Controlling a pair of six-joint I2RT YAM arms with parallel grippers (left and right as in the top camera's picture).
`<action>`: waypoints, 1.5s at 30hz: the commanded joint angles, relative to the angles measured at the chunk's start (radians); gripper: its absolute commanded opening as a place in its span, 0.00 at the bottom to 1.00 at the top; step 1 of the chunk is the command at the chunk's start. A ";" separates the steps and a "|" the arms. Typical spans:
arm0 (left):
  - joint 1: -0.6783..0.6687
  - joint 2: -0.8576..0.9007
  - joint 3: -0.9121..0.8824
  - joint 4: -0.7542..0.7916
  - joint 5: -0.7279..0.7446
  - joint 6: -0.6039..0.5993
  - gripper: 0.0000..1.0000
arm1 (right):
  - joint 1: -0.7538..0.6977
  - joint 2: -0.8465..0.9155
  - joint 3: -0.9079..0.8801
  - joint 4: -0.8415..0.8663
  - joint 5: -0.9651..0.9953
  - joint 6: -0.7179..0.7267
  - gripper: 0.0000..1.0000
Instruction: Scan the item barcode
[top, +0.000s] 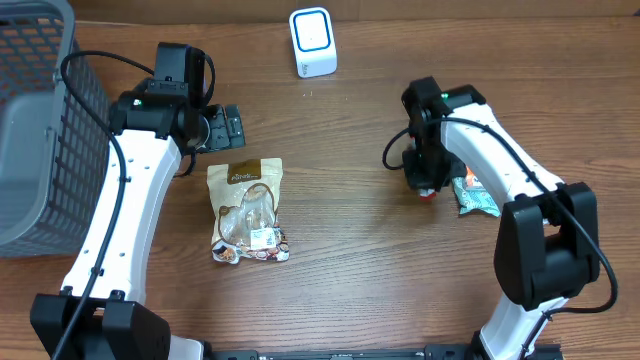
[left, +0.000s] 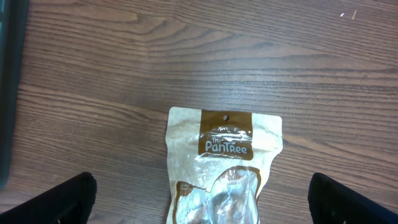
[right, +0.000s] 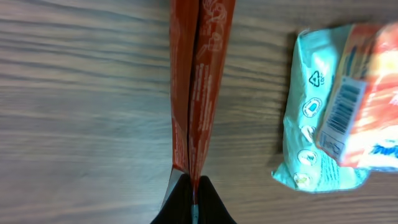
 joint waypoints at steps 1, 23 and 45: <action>-0.007 0.006 0.018 0.001 0.005 -0.014 1.00 | -0.010 -0.007 -0.051 0.034 0.054 0.031 0.04; -0.007 0.006 0.018 0.001 0.005 -0.014 1.00 | 0.077 -0.074 -0.075 0.154 -0.351 0.170 0.73; -0.007 0.006 0.018 0.001 0.005 -0.014 1.00 | 0.470 -0.076 -0.078 0.523 -0.502 0.296 1.00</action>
